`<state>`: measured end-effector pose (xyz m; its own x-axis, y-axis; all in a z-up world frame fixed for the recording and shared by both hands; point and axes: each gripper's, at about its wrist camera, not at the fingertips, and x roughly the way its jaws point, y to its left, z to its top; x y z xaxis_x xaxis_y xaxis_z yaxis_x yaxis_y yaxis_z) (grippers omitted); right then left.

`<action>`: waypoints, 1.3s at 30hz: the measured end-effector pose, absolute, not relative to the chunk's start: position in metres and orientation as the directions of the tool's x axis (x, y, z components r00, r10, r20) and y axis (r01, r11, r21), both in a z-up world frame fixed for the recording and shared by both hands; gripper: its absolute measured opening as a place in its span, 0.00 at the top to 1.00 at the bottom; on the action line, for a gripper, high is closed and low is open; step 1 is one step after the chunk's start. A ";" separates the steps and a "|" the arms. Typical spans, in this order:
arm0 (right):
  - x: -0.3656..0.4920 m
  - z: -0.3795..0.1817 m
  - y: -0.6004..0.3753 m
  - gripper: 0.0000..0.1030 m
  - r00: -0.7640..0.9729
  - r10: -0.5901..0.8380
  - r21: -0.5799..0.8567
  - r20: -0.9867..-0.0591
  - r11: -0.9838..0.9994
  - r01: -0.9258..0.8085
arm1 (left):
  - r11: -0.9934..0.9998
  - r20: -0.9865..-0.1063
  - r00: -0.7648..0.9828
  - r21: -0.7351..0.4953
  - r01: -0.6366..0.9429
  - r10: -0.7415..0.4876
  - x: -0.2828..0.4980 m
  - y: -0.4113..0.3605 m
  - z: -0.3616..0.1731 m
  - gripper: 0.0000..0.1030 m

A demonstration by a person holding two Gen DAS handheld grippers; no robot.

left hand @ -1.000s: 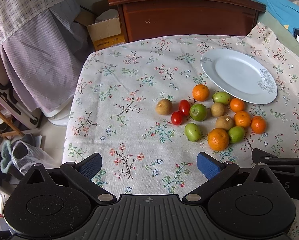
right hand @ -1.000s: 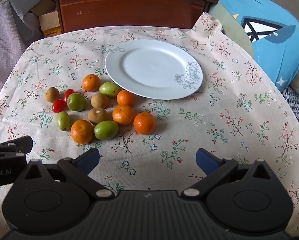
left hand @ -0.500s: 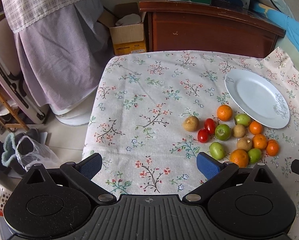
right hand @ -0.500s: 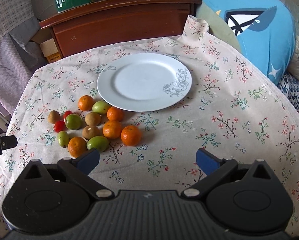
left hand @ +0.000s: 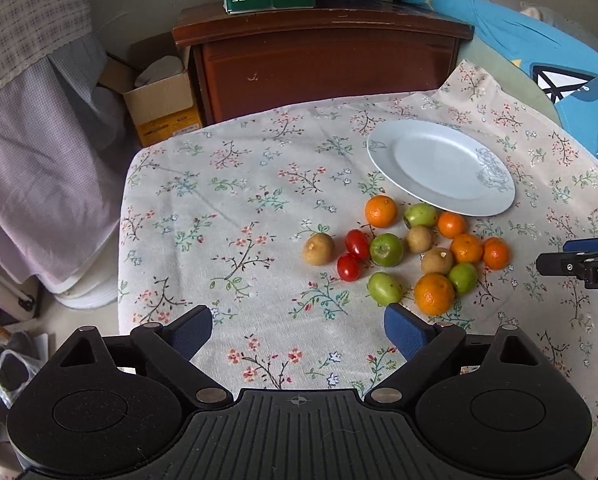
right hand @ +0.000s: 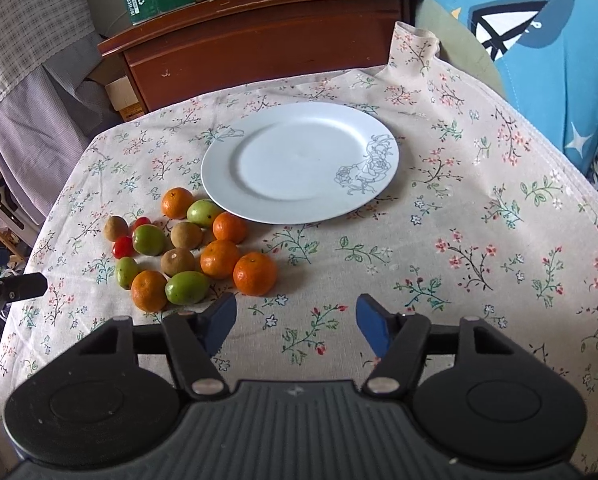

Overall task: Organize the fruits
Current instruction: 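Move both grippers down toward the fruit cluster, then grasp a brown kiwi with the left gripper while the right gripper grasps an orange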

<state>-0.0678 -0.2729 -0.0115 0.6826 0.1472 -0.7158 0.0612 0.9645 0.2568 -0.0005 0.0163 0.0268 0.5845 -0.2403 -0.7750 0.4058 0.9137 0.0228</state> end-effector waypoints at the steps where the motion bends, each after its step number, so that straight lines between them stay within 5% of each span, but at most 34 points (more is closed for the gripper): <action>1: -0.065 -0.013 -0.271 0.42 0.683 0.158 0.257 -0.714 0.965 0.045 | 0.911 -0.777 0.580 0.020 0.412 -0.245 0.002 0.017 0.025 0.15; 5: -0.057 -0.020 -0.269 0.57 0.671 0.182 0.287 -0.719 0.957 0.047 | 0.922 -0.778 0.573 -0.021 0.387 -0.258 0.020 0.019 0.019 0.31; 10: -0.051 -0.018 -0.261 0.58 0.696 0.191 0.281 -0.692 0.960 0.016 | 0.922 -0.756 0.590 -0.046 0.385 -0.284 0.041 0.012 0.018 0.35; 12: -0.048 -0.019 -0.259 0.65 0.696 0.192 0.280 -0.692 0.960 0.013 | 0.923 -0.760 0.577 -0.077 0.377 -0.299 0.049 0.011 0.015 0.40; 16: -0.042 -0.022 -0.258 0.66 0.688 0.203 0.298 -0.697 0.954 0.020 | 0.920 -0.771 0.553 -0.108 0.378 -0.317 0.060 0.004 0.006 0.43; 21: -0.037 -0.026 -0.259 0.66 0.673 0.212 0.319 -0.709 0.947 0.037 | 0.916 -0.783 0.533 -0.114 0.384 -0.320 0.068 -0.006 -0.003 0.58; 32: -0.028 -0.033 -0.256 0.64 0.659 0.208 0.328 -0.723 0.943 0.061 | 0.920 -0.797 0.515 -0.126 0.371 -0.316 0.079 -0.011 -0.017 0.59; 39: -0.026 -0.034 -0.254 0.71 0.662 0.203 0.321 -0.721 0.945 0.060 | 0.917 -0.788 0.521 -0.131 0.377 -0.327 0.079 -0.013 -0.017 0.77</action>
<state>-0.0261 -0.2545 -0.0342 0.6624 0.2027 -0.7212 0.0596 0.9454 0.3205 0.0792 -0.0126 -0.0169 0.5214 -0.3270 -0.7882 0.3772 0.9168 -0.1308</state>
